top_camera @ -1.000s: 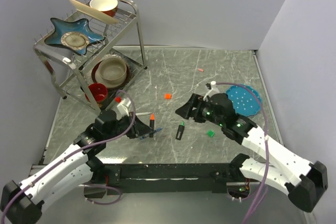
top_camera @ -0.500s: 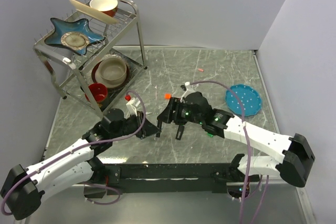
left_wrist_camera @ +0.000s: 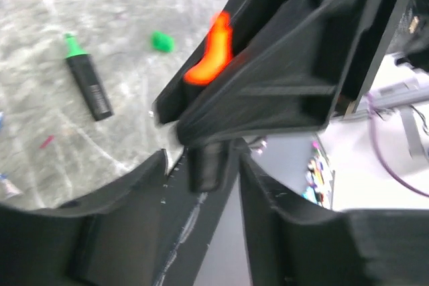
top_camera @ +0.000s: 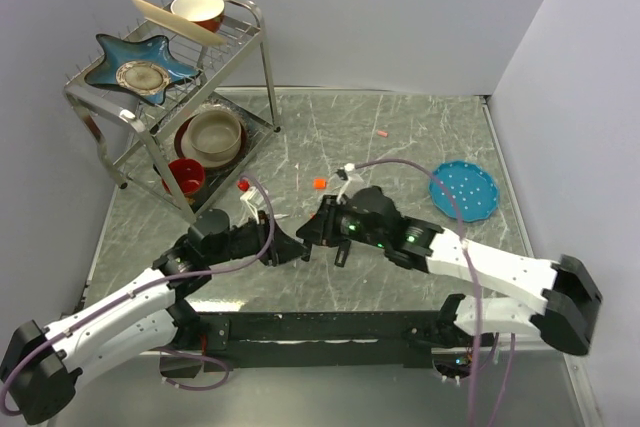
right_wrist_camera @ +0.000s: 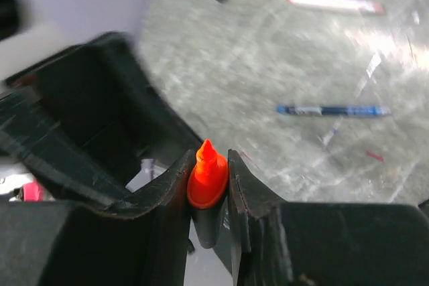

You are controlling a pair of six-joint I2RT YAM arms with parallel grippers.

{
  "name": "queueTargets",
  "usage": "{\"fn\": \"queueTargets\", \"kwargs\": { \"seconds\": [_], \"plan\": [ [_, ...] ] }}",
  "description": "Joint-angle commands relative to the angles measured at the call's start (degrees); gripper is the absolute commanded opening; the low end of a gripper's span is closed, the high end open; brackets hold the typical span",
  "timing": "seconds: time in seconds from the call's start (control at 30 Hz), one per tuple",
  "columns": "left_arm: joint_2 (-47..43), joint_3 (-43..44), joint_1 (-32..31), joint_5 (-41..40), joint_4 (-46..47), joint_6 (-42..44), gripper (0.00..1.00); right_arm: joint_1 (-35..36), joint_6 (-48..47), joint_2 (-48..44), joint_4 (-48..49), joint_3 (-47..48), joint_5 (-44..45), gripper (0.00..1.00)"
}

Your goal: Insert the pens into the pen caps

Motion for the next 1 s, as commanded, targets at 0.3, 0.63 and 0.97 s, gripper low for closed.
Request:
{"fn": "queueTargets", "kwargs": {
  "seconds": [0.3, 0.63, 0.97],
  "plan": [
    [-0.74, -0.26, -0.17, 21.52, 26.79, -11.34, 0.58, 0.24, -7.3, -14.5, 42.82, -13.2, -17.67, 0.0],
    [-1.89, -1.4, -0.17, 23.11, 29.09, -12.31, 0.39, 0.94, -6.59, -10.89, 47.75, -12.68, -20.4, 0.0],
    [0.66, -0.26, -0.17, 22.58, 28.2, -11.25, 0.05, 3.14, -10.72, -9.74, 41.08, -11.09, -17.25, 0.08]
  ]
}}
